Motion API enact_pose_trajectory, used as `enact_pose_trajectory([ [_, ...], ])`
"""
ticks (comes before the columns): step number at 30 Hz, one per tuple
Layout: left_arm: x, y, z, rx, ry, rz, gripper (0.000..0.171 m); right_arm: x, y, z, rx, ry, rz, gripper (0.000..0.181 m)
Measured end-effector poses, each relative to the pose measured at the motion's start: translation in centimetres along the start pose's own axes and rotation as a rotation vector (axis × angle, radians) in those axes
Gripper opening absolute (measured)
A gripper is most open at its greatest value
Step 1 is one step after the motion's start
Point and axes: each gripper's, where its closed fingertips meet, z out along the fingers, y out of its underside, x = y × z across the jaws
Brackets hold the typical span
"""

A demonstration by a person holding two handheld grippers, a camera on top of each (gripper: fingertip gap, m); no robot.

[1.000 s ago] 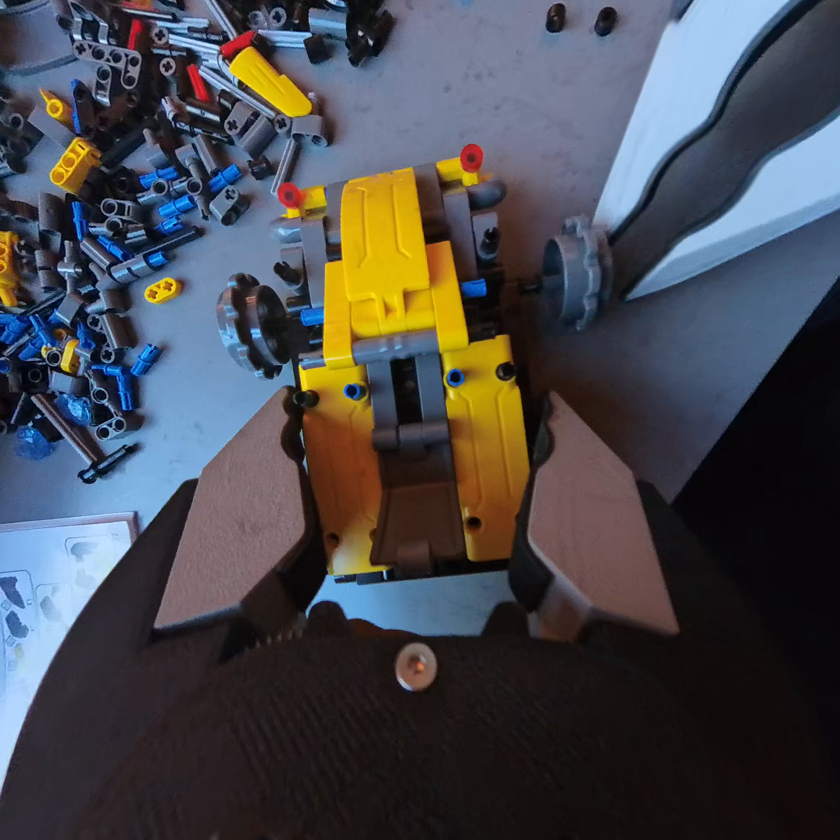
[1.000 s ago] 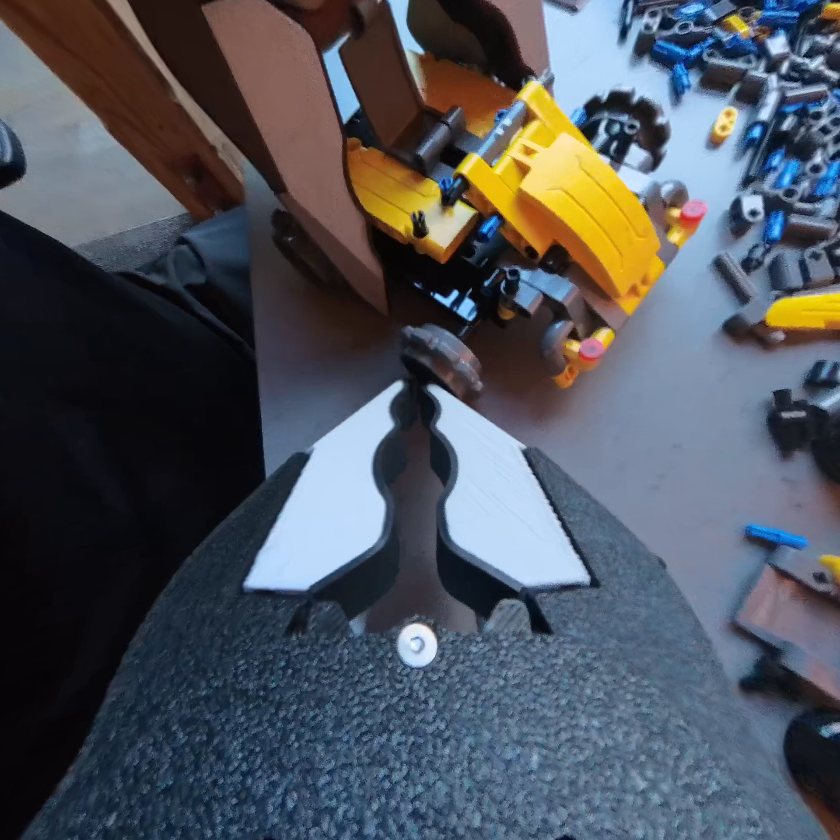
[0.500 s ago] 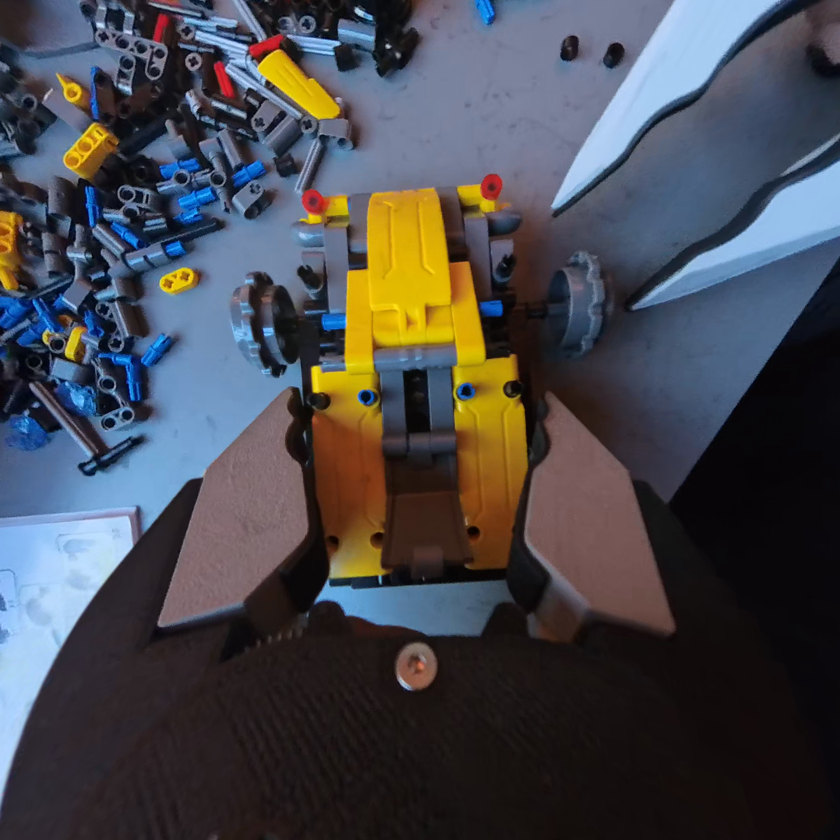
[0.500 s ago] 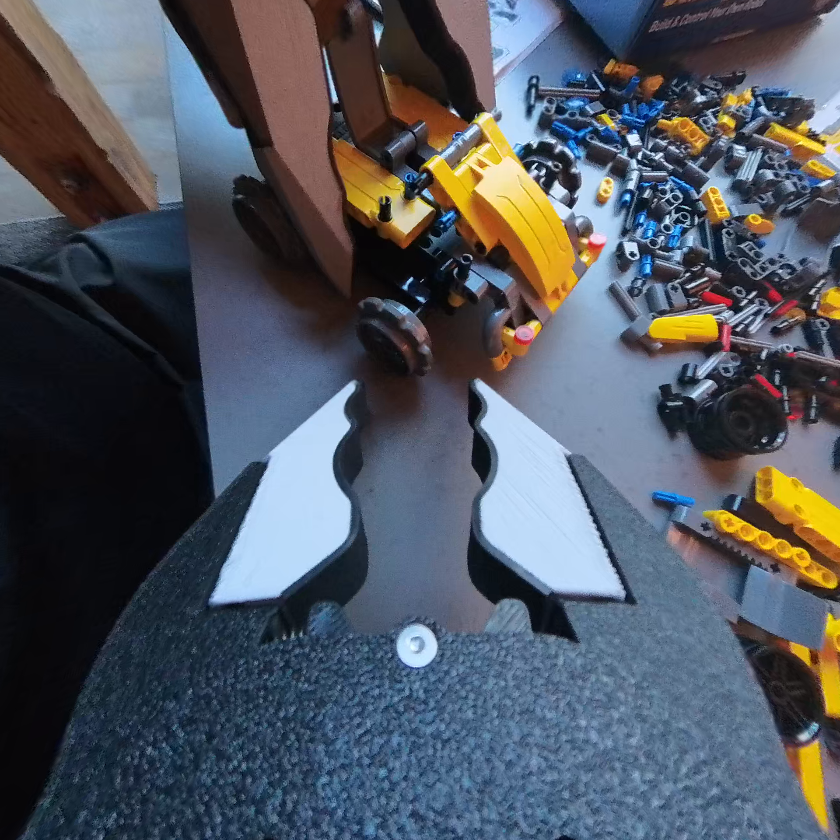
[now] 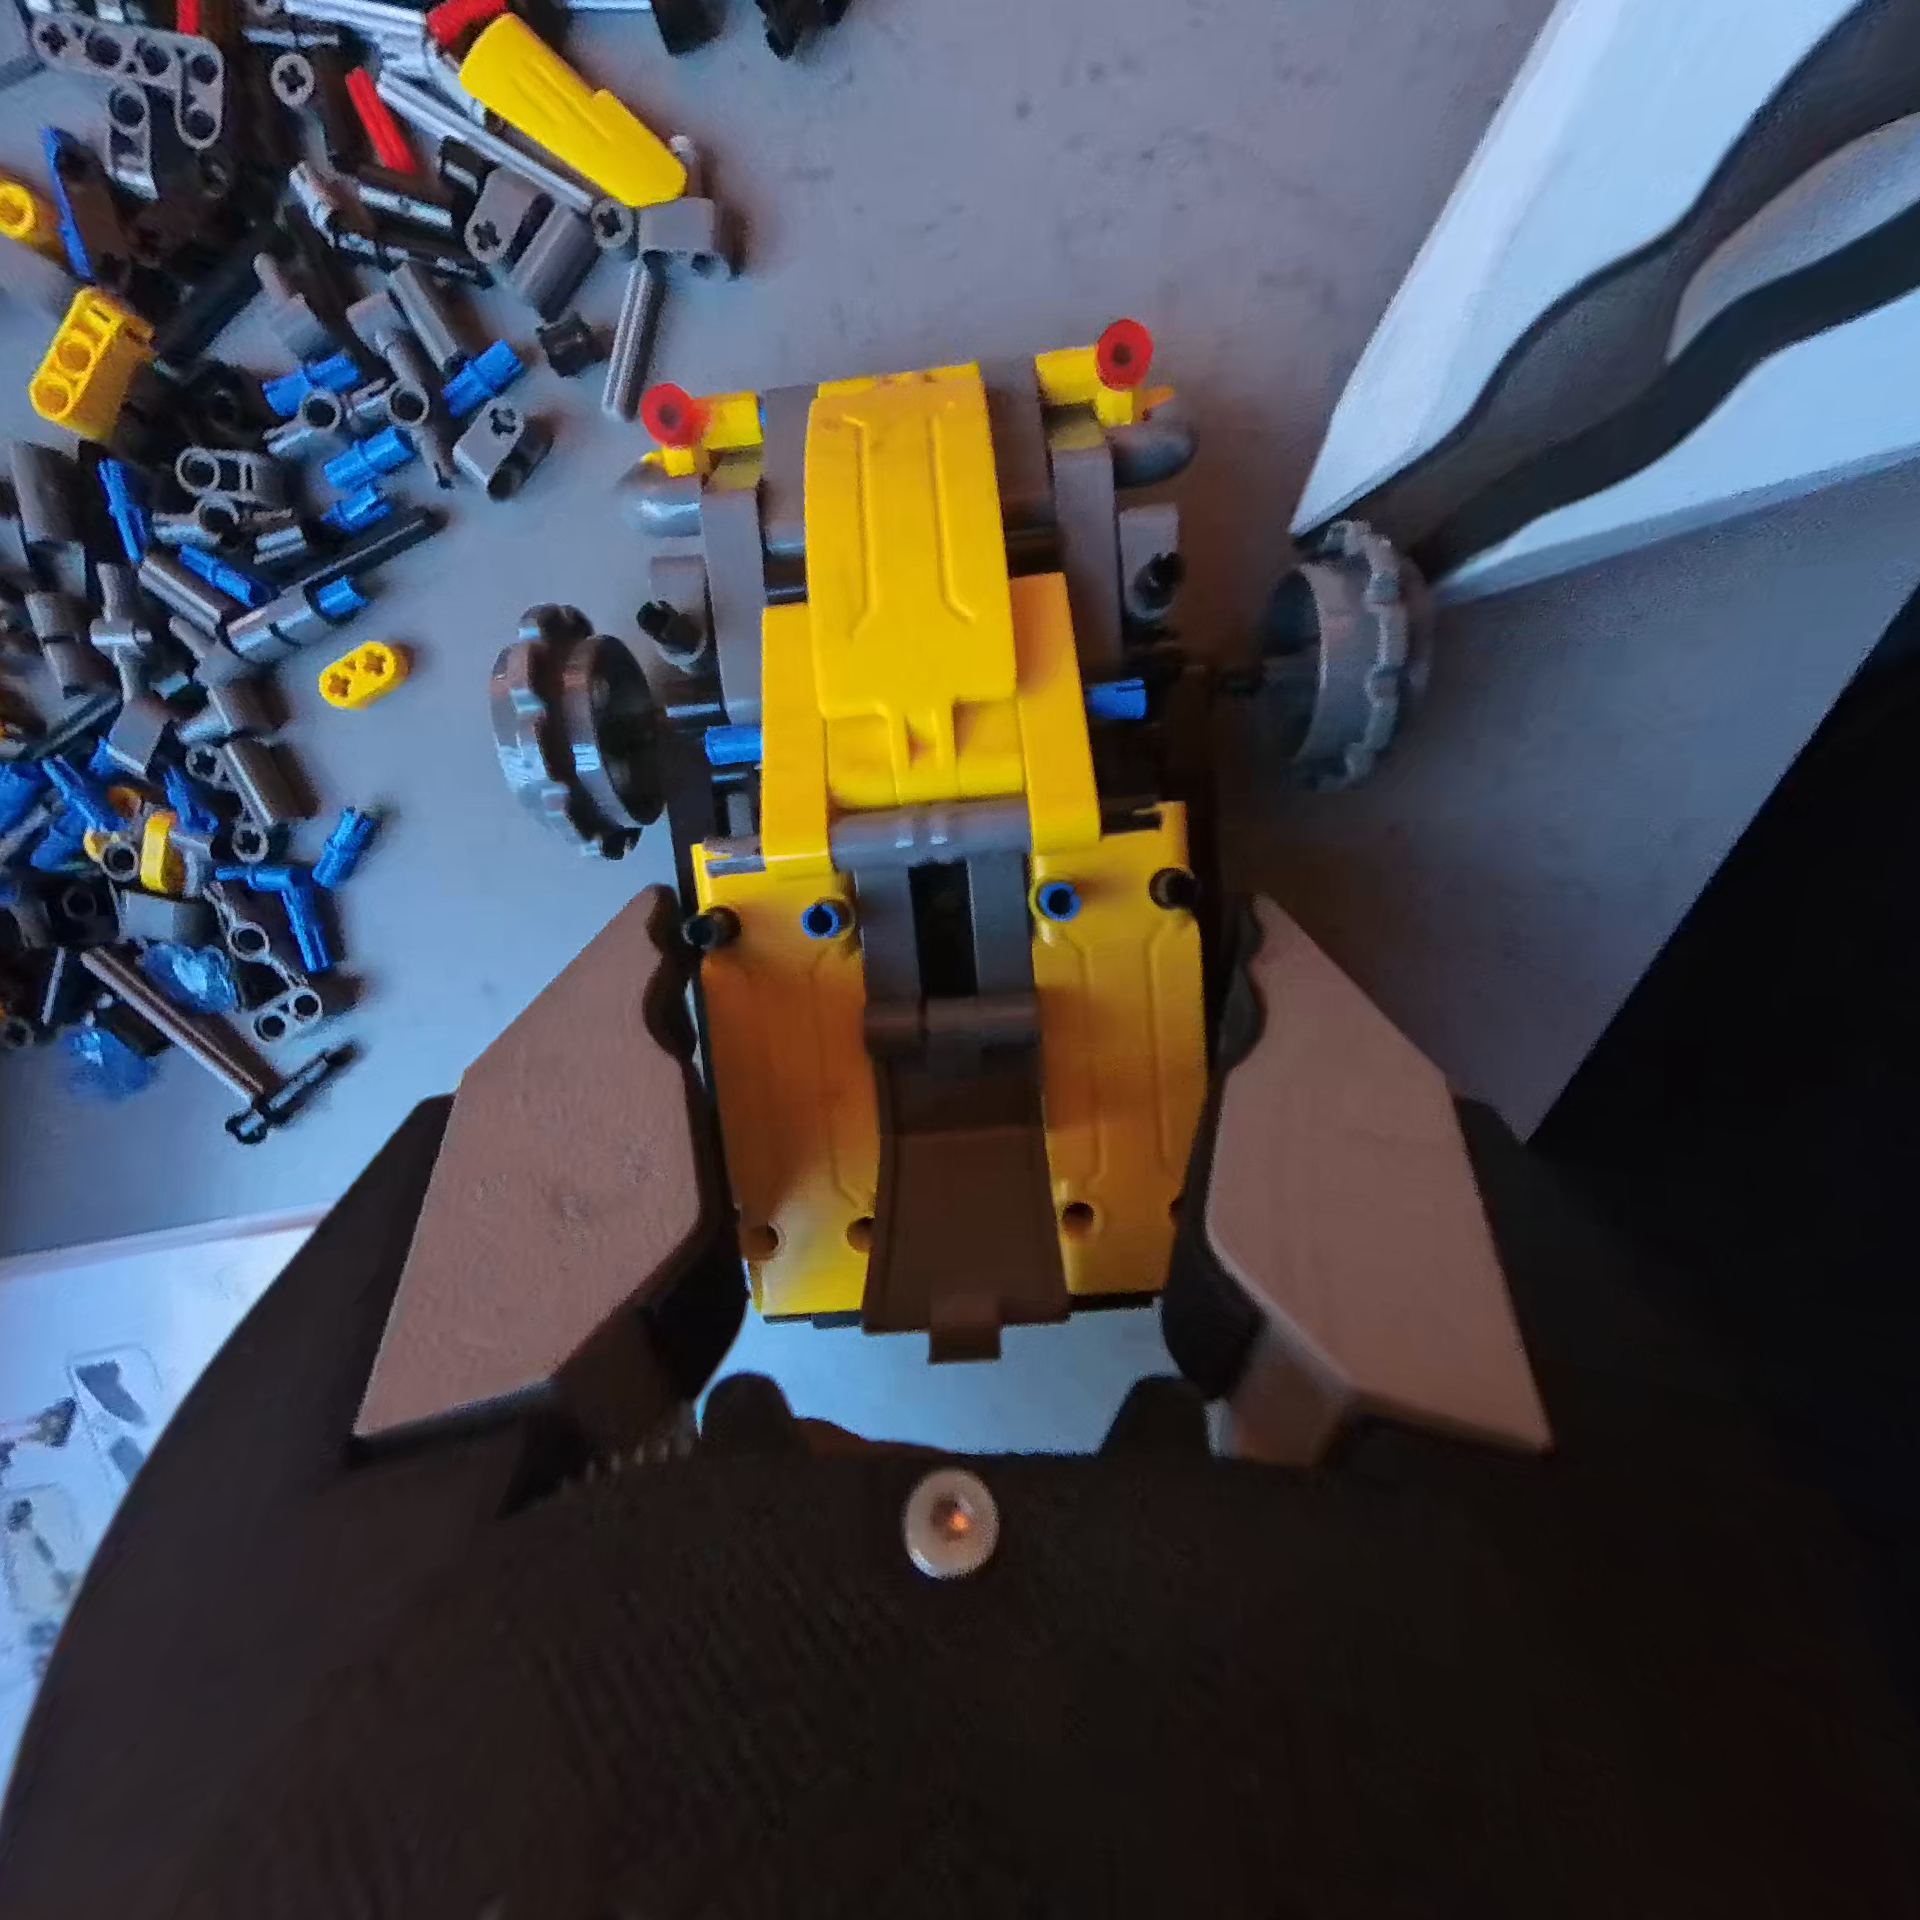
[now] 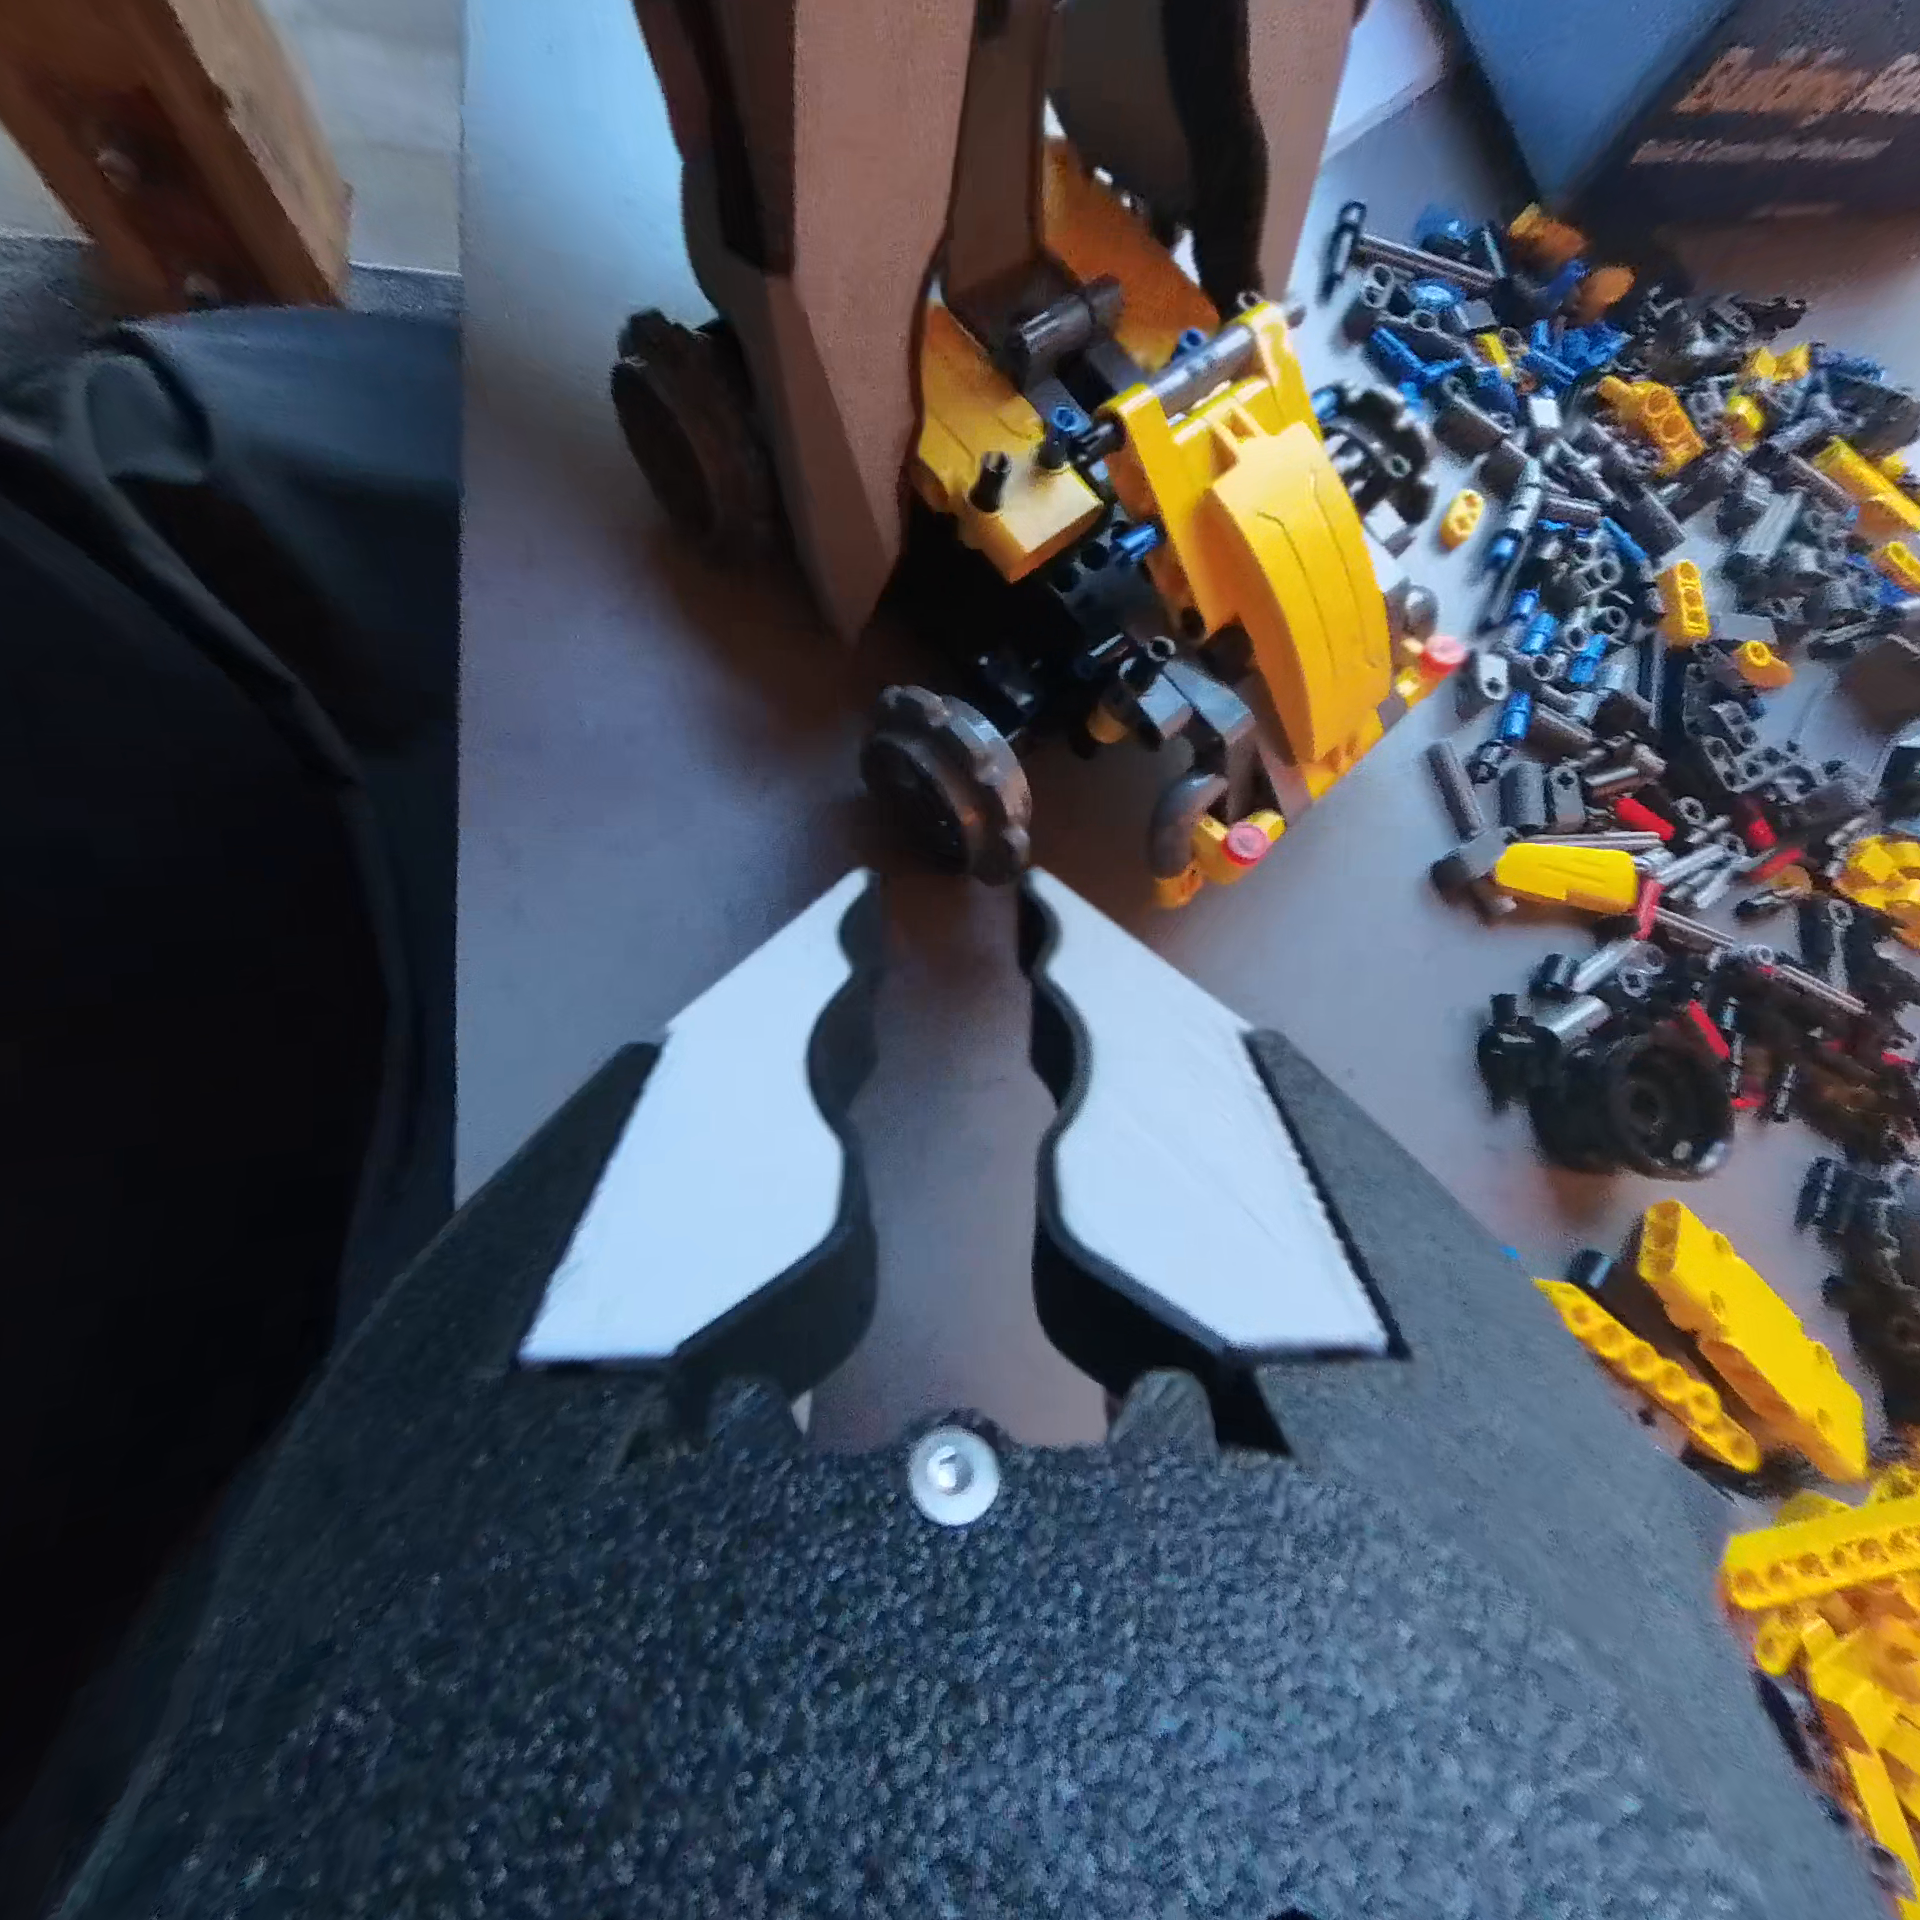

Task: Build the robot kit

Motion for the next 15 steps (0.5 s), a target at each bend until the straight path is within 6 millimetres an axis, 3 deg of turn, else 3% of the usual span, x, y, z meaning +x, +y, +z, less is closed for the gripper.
enact_pose_trajectory([
  [2, -0.2, -0.1, 0.1, -0.001, 0.026, 0.042, 0.100, 0.3, 0.0, 0.0, -0.001, 0.019, 0.008, 0.013],
  [4, 0.1, -0.2, 0.2, -0.007, 0.055, 0.095, 0.099, 0.3, -0.1, 0.1, 0.011, 0.015, 0.000, 0.014],
  [6, 0.5, -0.5, 0.3, -0.011, 0.066, 0.123, 0.099, 0.1, -0.2, 0.5, 0.001, -0.018, 0.002, 0.031],
  [9, 0.6, -0.3, 0.2, -0.044, 0.050, 0.124, 0.098, -1.2, -0.6, 1.0, -0.024, -0.133, 0.058, 0.019],
  [15, 0.7, 0.1, 0.1, -0.083, 0.053, 0.169, 0.098, -1.4, -0.5, 1.0, -0.026, -0.240, 0.039, 0.019],
])
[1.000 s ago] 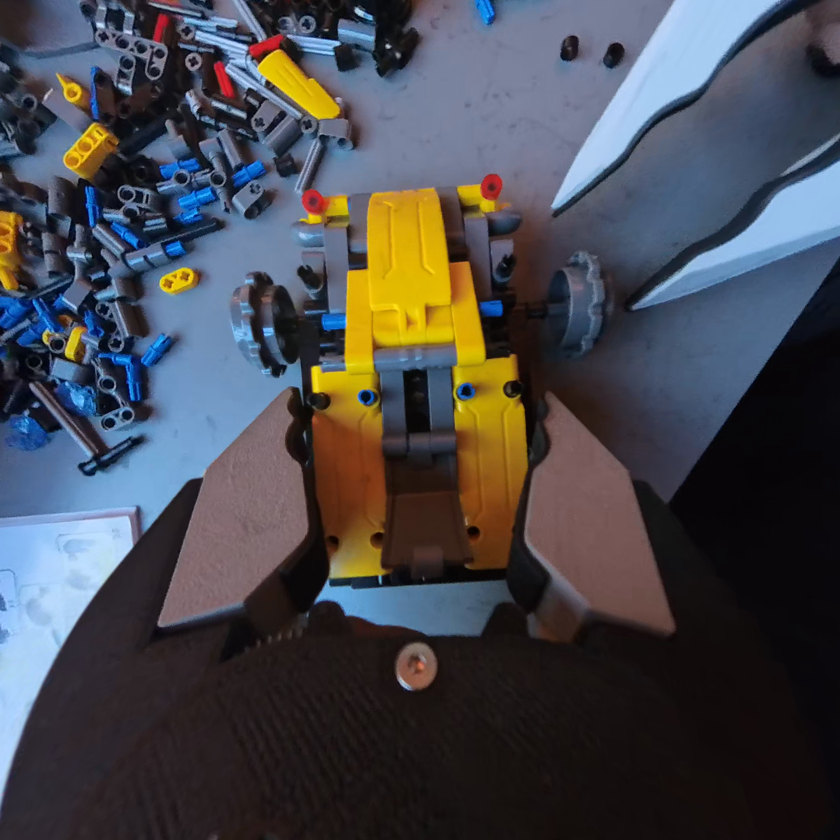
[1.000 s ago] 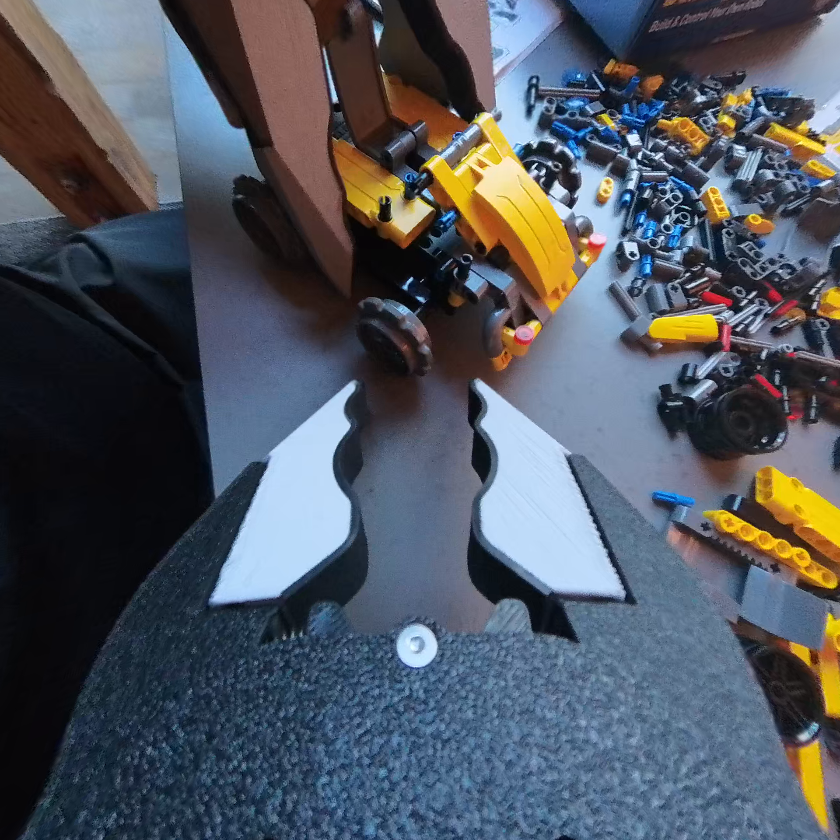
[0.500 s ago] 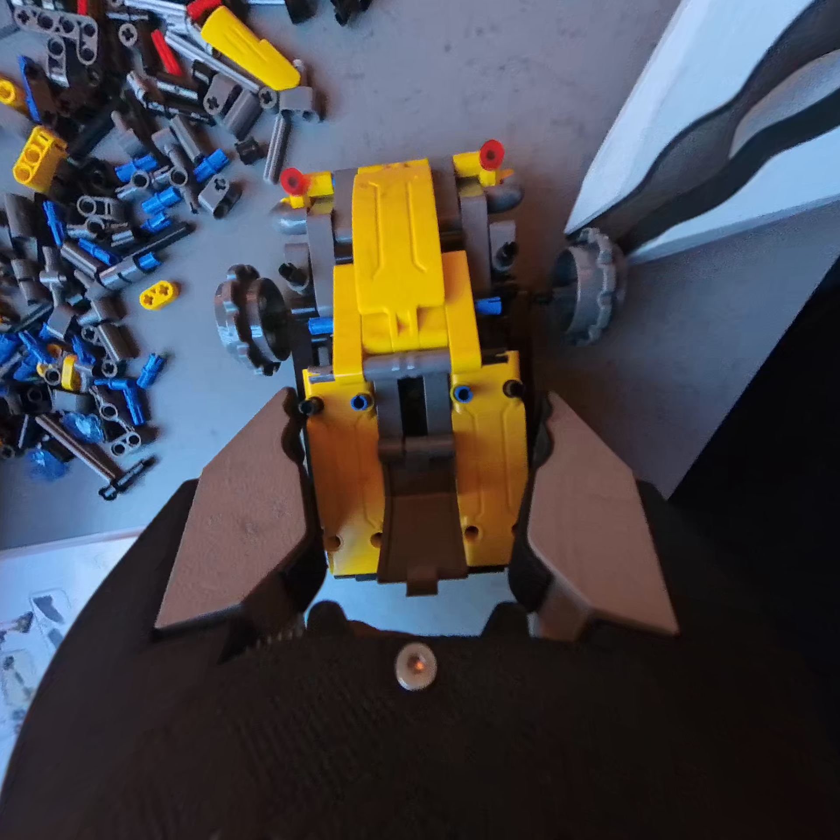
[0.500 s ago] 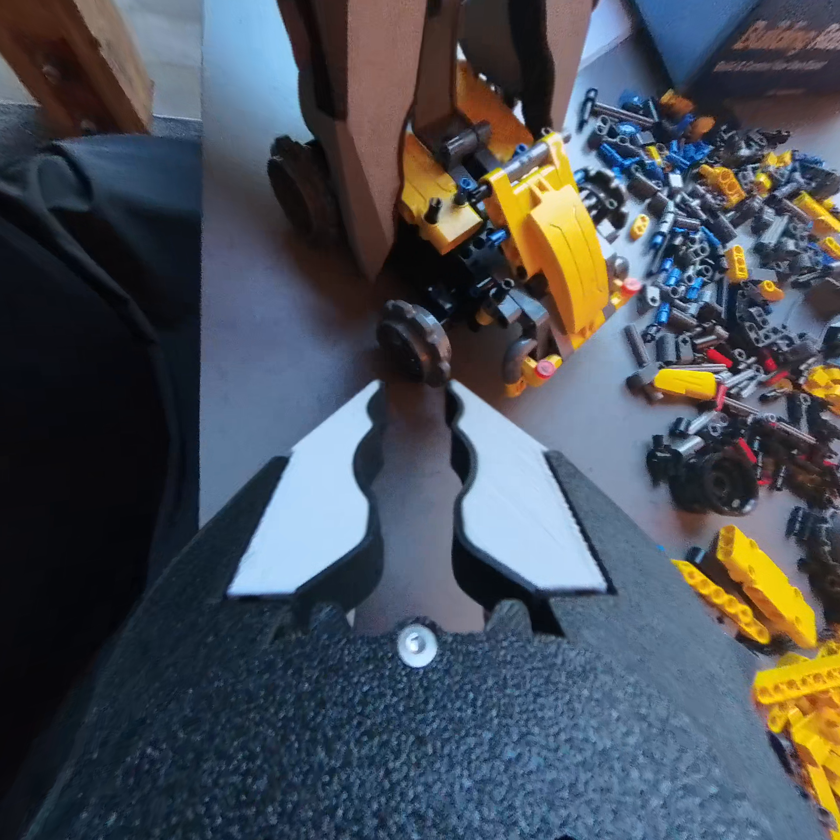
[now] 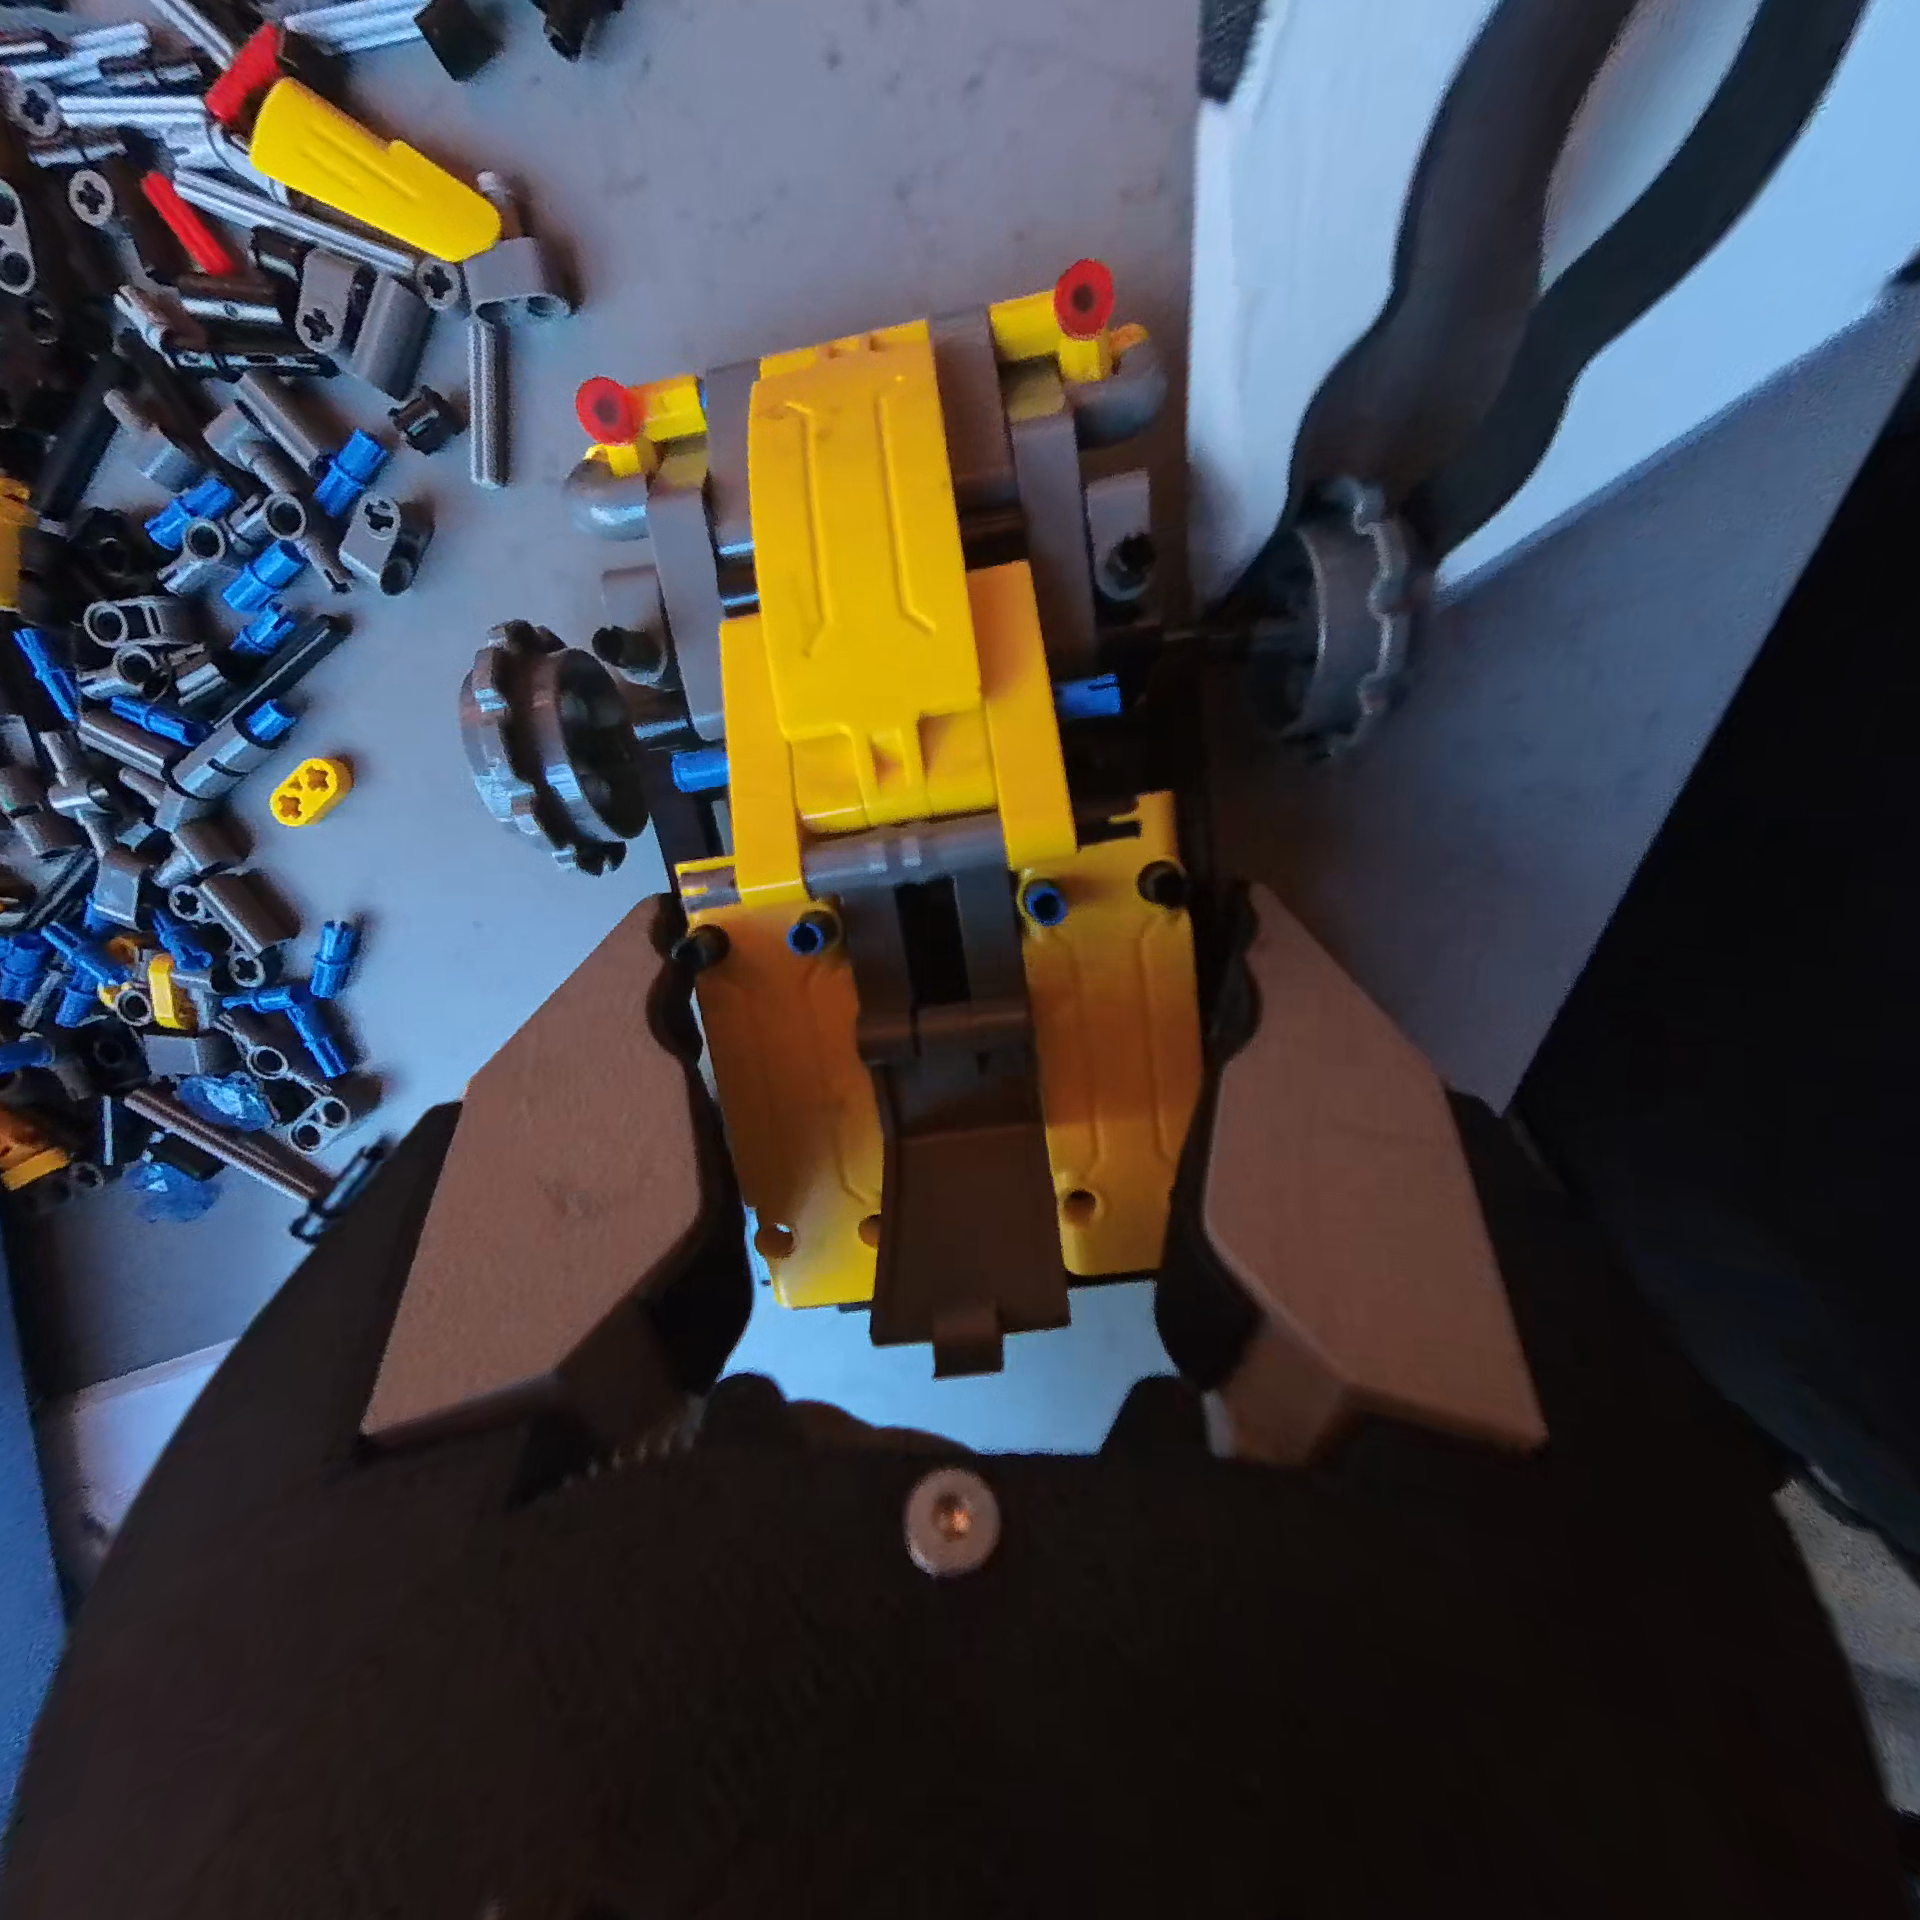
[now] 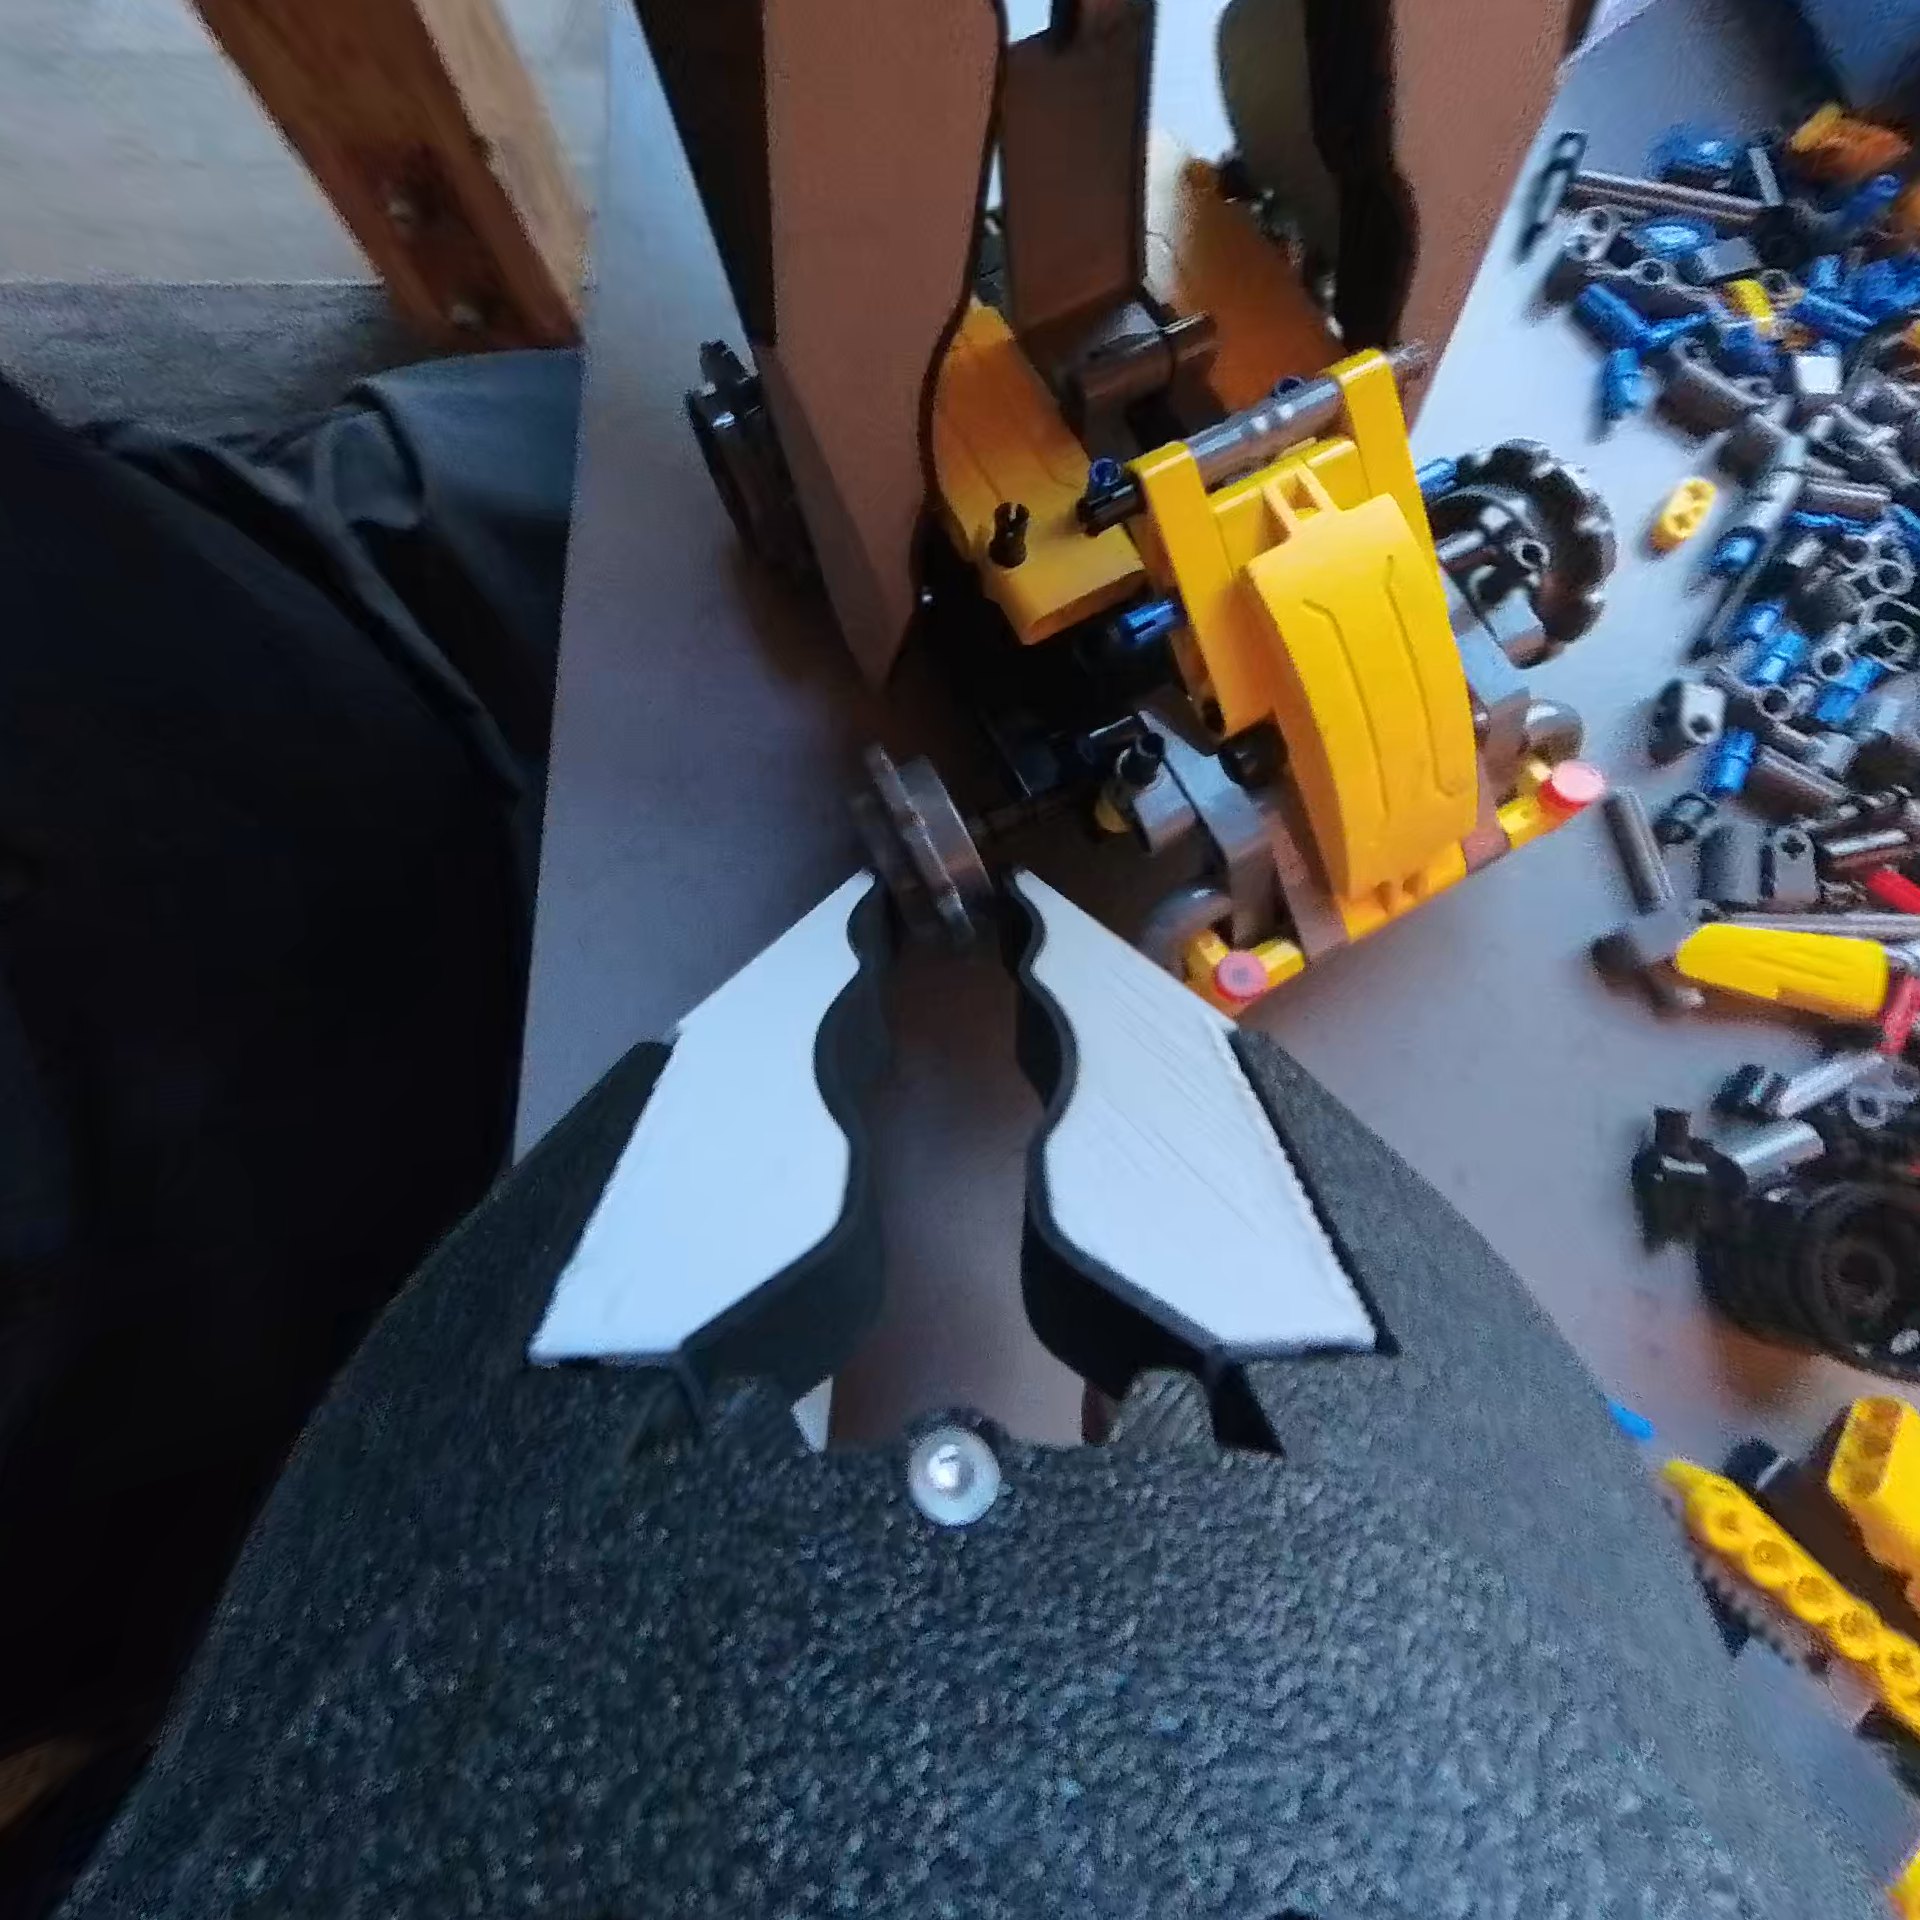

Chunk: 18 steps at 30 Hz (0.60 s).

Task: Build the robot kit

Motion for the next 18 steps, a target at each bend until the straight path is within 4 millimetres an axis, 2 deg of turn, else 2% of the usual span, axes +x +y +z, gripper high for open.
enact_pose_trajectory([
  [3, -0.16, 0.06, 0.03, 0.000, -0.002, 0.014, 0.098, -0.18, -0.04, 0.09, -0.019, -0.103, -0.037, 0.018],
  [8, -0.25, 0.36, -0.01, -0.004, -0.026, -0.024, 0.097, -0.21, -0.32, 0.30, 0.013, -0.239, 0.054, 0.016],
  [11, -0.41, 0.50, -0.09, -0.013, -0.027, -0.035, 0.097, -0.14, -0.46, 0.41, 0.037, -0.240, 0.000, 0.015],
  [15, -0.39, 0.78, -0.19, -0.037, -0.029, -0.032, 0.097, 0.10, -0.67, 0.56, 0.027, -0.164, -0.172, 0.016],
  [18, -0.52, 0.85, -0.14, -0.038, -0.038, -0.048, 0.096, 0.10, -0.70, 0.53, 0.038, -0.254, -0.127, 0.015],
])
